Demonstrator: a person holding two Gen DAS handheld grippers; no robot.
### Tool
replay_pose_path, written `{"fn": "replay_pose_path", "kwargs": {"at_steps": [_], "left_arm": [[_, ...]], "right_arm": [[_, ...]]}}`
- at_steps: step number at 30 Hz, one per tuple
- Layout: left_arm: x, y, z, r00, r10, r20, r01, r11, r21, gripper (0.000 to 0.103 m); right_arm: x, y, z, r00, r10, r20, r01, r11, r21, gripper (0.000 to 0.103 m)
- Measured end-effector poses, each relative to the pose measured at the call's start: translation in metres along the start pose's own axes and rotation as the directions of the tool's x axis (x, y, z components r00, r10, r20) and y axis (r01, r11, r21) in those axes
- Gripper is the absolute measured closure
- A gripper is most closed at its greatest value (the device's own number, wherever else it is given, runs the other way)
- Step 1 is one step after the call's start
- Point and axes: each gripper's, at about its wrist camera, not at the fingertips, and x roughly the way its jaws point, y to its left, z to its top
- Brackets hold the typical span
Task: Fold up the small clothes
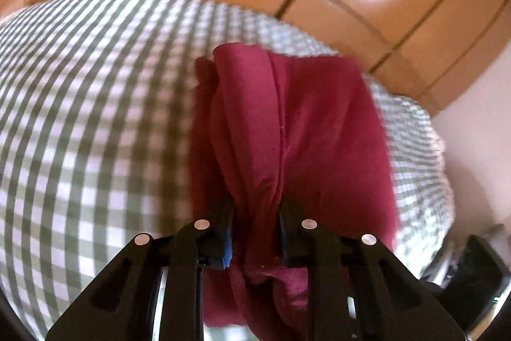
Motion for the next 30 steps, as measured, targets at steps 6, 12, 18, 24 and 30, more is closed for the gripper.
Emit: {"fn": "replay_pose_path", "kwargs": {"at_steps": [6, 12, 18, 24, 30], "left_arm": [[-0.019, 0.0, -0.01, 0.997, 0.033, 0.063, -0.034, 0.999, 0.013, 0.082], [-0.041, -0.019, -0.019, 0.984, 0.092, 0.155, -0.113, 0.984, 0.134, 0.082], [-0.028, -0.013, -0.021, 0.989, 0.093, 0.118, -0.106, 0.989, 0.106, 0.082], [-0.022, -0.013, -0.025, 0.986, 0.117, 0.121, -0.129, 0.987, 0.099, 0.082], [-0.023, -0.019, -0.034, 0.965, 0.207, 0.163, -0.229, 0.965, 0.125, 0.059]], "right_arm": [[-0.022, 0.004, 0.001, 1.0, 0.01, -0.01, -0.011, 0.997, -0.079, 0.061], [-0.072, -0.027, 0.042, 0.985, -0.068, 0.156, 0.065, 0.998, 0.024, 0.061], [-0.036, -0.035, 0.115, 0.971, -0.151, 0.184, 0.14, 0.988, 0.07, 0.062], [0.047, -0.069, 0.144, 0.956, -0.292, 0.036, 0.284, 0.946, 0.157, 0.066], [0.052, -0.057, 0.134, 0.939, -0.334, 0.077, 0.33, 0.942, 0.056, 0.05]]}}
